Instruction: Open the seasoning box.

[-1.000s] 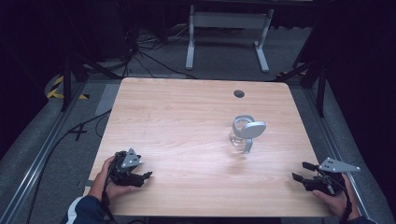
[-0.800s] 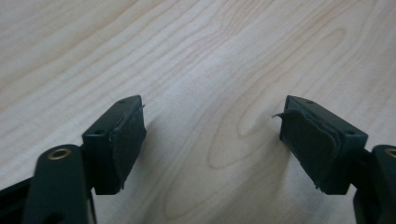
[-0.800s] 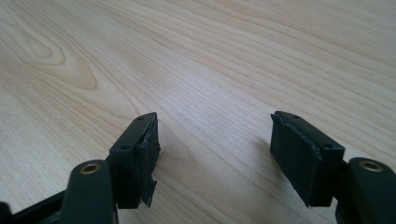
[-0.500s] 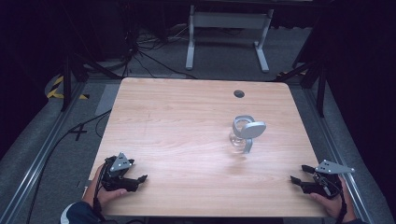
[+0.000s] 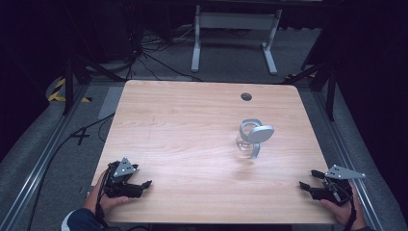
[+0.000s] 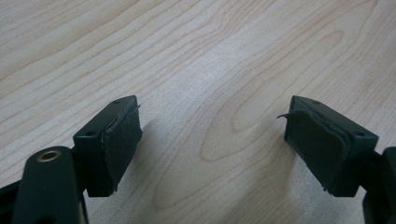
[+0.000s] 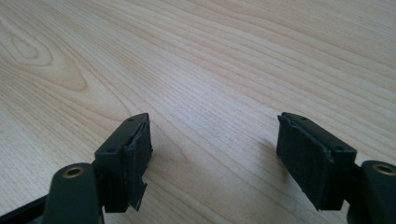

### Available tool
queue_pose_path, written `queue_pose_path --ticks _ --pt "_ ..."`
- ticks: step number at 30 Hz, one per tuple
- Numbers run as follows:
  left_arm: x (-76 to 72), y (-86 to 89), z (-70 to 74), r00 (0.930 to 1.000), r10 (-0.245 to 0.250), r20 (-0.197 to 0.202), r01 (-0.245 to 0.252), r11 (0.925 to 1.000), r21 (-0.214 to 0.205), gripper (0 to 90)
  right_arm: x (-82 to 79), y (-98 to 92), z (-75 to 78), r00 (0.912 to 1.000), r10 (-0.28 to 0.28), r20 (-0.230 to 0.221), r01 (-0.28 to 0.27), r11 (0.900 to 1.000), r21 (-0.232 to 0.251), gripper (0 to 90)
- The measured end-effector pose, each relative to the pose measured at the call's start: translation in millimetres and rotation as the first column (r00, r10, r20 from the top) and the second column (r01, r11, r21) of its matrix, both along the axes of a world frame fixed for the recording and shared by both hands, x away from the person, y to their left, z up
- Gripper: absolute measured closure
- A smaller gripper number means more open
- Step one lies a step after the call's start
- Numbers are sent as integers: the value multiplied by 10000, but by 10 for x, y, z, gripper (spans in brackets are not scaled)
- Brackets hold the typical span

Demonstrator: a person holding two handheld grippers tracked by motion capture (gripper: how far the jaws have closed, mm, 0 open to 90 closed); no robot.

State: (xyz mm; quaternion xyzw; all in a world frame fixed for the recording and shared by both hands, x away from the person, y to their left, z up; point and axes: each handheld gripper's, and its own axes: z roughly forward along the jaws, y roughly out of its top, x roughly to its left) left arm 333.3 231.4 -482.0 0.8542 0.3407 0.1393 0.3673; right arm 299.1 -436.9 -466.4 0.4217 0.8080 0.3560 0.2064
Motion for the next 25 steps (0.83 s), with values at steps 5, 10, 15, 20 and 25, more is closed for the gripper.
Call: queue_pose_path --ticks 5,10,15,20,25 --pt "-2 -1 -1 10000 62 -36 -62 10000 -14 182 2 0 -3 10000 -23 18 23 10000 14 264" --pt "-1 -2 -2 10000 76 -27 -76 10000 -32 180 3 0 -3 10000 -21 16 21 10000 19 263" --pt "0 -2 -2 10000 70 -31 -70 10000 -31 179 3 0 -3 10000 -26 20 26 10000 11 262" --pt "3 -5 -2 10000 83 -34 -84 10000 -37 176 3 0 -3 10000 -28 18 28 10000 12 262" --pt "6 -6 3 9999 102 -94 -102 9999 32 168 2 0 -3 10000 -31 19 31 10000 11 262"
